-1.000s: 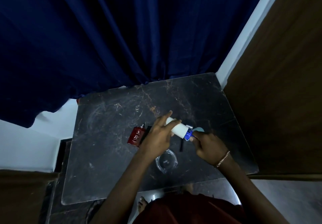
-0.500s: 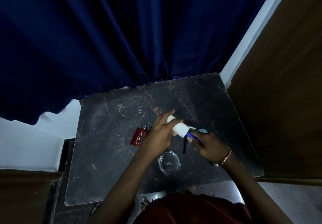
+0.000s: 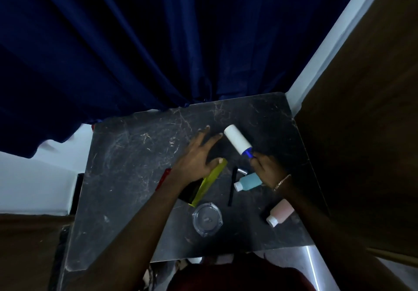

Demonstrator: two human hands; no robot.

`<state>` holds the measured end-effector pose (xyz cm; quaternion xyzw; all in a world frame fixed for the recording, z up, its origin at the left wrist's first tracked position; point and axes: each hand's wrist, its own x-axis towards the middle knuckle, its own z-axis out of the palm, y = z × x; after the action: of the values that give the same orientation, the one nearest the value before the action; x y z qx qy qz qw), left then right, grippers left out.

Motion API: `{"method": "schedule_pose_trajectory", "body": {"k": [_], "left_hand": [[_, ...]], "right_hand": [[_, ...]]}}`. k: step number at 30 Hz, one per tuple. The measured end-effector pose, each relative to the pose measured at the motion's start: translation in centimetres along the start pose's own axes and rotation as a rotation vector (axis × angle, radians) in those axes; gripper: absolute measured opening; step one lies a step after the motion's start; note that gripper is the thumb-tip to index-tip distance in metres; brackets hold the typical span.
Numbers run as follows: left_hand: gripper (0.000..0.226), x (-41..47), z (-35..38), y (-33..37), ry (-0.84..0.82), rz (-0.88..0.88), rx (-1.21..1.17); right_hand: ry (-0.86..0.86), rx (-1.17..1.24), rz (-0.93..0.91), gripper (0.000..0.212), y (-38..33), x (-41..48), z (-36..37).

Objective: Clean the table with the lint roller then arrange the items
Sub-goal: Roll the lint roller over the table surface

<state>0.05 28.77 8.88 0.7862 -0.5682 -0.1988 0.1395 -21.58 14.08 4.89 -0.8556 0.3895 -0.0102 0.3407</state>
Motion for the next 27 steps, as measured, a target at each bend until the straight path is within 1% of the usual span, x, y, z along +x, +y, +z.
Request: {"method": "schedule_pose_trajectory", "body": {"k": [3, 5, 8, 11, 14, 17, 19, 21, 23, 25, 27], "left_hand": [[0.08, 2.0, 0.7, -1.6, -0.024, -0.074, 0.115], [0.083, 3.2, 1.2, -3.0, -0.056, -0.122, 0.137], [0.086, 4.6, 2.0, -4.6, -0.109, -0.178, 0.165], [0.089, 5.8, 3.0, -5.6, -0.154, -0.2, 0.211], [0.088, 6.6, 3.8, -6.1, -0.147, -0.212, 0.198], [0.087, 7.1, 4.2, -6.3, -0.129, -0.225, 0.181], [0.088, 7.3, 4.3, -6.5, -0.123, -0.229, 0.183], [0.089, 7.5, 4.4, -6.6, -0.118, -0.239, 0.18], [0.09, 7.8, 4.5, -6.7, -0.118, -0.253, 0.179], [0.091, 8.0, 4.7, -6.6, -0.13, -0.257, 0.192], [0.091, 8.2, 4.8, -6.5, -0.131, -0.259, 0.199]], "right_hand": [[0.025, 0.019, 0.106, 0.025, 2.6, 3.9, -0.1], [0.043, -0.011, 0.149, 0.029, 4.2, 6.3, -0.3], [0.093, -0.139, 0.18, 0.034, 6.3, 9.4, -0.9], [0.155, -0.3, 0.209, 0.037, 8.1, 11.8, -1.6], [0.24, -0.347, 0.216, 0.033, 9.5, 13.1, -2.7], [0.241, -0.367, 0.248, 0.042, 10.5, 13.9, -3.0], [0.23, -0.419, 0.269, 0.044, 10.6, 14.2, -2.6], [0.175, -0.487, 0.258, 0.043, 9.5, 14.5, -1.7], [0.129, -0.485, 0.217, 0.04, 7.5, 14.6, -0.4], [0.089, -0.552, 0.105, 0.037, 5.6, 14.8, 1.3], [0.007, -0.625, -0.044, 0.037, 3.9, 14.8, 3.1]]}}
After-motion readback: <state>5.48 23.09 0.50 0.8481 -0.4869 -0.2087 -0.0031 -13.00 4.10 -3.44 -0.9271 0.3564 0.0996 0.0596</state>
